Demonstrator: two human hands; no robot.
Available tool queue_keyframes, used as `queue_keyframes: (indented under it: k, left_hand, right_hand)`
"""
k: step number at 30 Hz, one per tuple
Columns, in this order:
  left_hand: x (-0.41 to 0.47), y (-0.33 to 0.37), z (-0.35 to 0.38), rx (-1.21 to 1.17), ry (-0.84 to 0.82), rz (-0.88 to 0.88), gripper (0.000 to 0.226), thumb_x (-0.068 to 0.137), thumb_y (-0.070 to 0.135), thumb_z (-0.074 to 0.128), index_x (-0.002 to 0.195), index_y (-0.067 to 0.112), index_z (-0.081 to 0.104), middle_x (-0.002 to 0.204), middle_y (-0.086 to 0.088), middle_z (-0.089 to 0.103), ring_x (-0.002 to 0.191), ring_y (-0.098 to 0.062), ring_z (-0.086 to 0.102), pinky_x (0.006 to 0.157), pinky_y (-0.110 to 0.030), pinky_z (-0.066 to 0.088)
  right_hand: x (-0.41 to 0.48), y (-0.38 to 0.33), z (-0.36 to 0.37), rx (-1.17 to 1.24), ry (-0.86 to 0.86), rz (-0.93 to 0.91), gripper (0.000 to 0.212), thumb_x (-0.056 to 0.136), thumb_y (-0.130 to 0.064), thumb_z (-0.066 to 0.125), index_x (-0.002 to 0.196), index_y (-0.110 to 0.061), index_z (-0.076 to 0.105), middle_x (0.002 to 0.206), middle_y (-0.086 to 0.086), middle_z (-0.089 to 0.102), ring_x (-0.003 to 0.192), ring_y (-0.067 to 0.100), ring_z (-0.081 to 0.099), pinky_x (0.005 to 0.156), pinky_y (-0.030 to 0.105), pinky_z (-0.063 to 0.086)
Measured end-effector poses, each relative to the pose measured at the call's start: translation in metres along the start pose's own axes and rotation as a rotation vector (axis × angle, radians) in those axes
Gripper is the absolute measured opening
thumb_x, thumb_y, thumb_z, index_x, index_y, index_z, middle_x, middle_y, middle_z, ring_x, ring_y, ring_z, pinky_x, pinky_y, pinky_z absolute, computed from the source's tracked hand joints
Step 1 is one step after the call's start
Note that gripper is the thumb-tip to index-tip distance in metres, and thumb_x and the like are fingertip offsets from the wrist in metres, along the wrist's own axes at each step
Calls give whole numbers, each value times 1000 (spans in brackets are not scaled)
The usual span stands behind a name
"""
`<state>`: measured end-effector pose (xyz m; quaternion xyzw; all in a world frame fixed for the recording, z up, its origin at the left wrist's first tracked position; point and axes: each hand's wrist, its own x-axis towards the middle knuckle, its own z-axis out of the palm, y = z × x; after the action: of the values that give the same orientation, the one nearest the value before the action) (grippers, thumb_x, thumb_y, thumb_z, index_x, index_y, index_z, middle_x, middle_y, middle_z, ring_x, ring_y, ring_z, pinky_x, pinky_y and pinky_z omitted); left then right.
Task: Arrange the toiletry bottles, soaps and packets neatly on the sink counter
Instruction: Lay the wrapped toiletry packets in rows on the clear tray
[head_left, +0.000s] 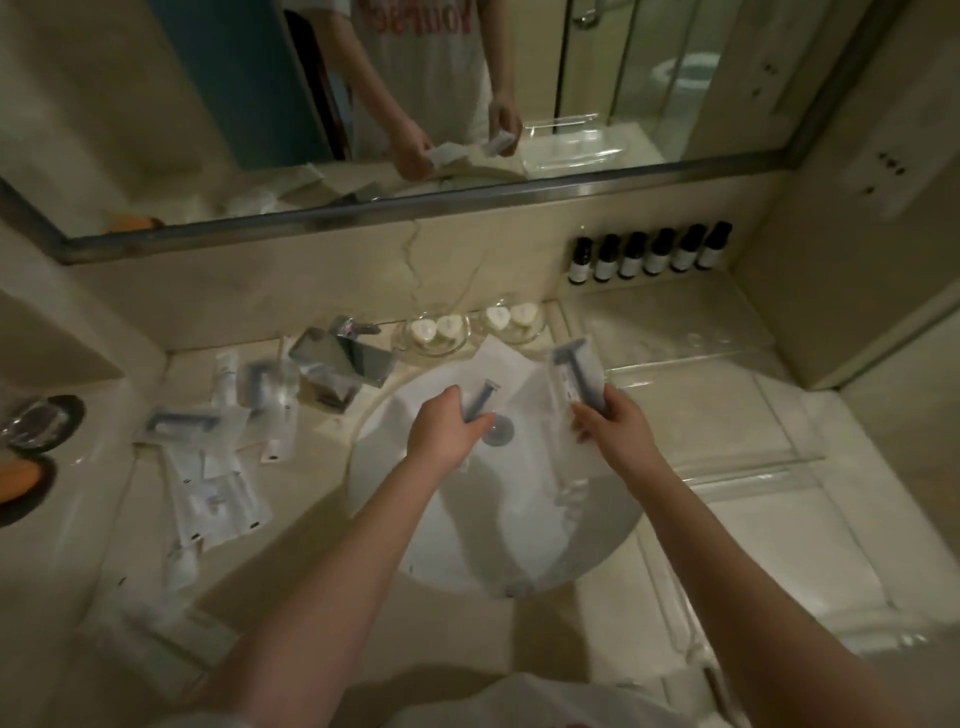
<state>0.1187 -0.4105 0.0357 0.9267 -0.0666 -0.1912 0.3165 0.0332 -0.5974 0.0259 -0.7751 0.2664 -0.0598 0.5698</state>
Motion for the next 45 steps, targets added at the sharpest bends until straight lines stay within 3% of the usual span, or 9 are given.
queue_keyframes:
  k: [2,6,11,15,20,24,28,35,45]
  left_hand:
    - [12,14,7,-18,-20,-2,37,82,42,66,90,10,48,94,-8,56,90,-29,59,76,-42,54]
    - [33,35,16,-56,-35,-14,37,79,42,68,93,12,51,95,-6,58,91,-30,61,74,-48,57]
    - [54,48,22,-35,-21,-25,41,77,43,68,98,11,54,98,-8,61,89,-29,63,71,-49,57]
    - [69,56,26,-25,-23,-26,39,78,42,67,99,12,55,94,-3,58,89,-28,62,72,-49,57]
    - [80,58,33,2,-41,-26,37,79,41,67,98,11,55,94,-7,60,85,-27,62,72,-48,57]
    - [82,60,38,34,-34,-25,38,81,40,66,101,10,56,92,-5,58,82,-23,58,71,-40,55]
    - [82,61,41,23,-54,-32,40,80,41,67,102,9,57,94,-6,59,85,-26,62,72,-48,57]
    - [88,74,51,50,-57,-27,33,82,39,66,92,11,51,90,-5,54,86,-26,58,76,-45,56]
    - [105,118,69,76,-70,81,39,82,37,66,106,9,56,104,-11,63,94,-29,60,76,-35,49]
  right_hand:
    - [17,6,-15,3,4,45,6,84,-8,58,82,-14,58,67,2,63,57,14,59,63,31,48]
    - [54,6,-39,-23,31,79,8,83,-3,59,89,-8,56,71,6,60,57,13,56,51,20,45]
    - [109,2,-56,-100,79,90,14,84,-4,59,94,-9,51,82,14,60,59,18,56,52,27,41]
    - [139,7,-63,-324,77,103,31,84,-17,62,112,-6,54,95,14,62,89,34,61,68,33,43]
    - [139,23,-64,-474,197,80,51,83,-28,64,127,-7,47,121,17,57,109,36,54,84,40,46]
    - [132,30,-63,-689,325,-131,53,85,-36,62,129,-9,48,127,19,51,113,39,50,87,47,45]
    - [134,32,-51,-914,113,-311,55,89,-38,55,138,-20,38,145,13,40,130,34,41,98,48,41]
    - [143,35,-59,-936,178,-270,53,82,-10,54,133,-22,49,131,14,54,107,35,55,84,45,47]
    - [173,54,-134,-962,260,-148,52,89,-16,50,139,-24,41,144,10,43,120,36,50,92,45,42]
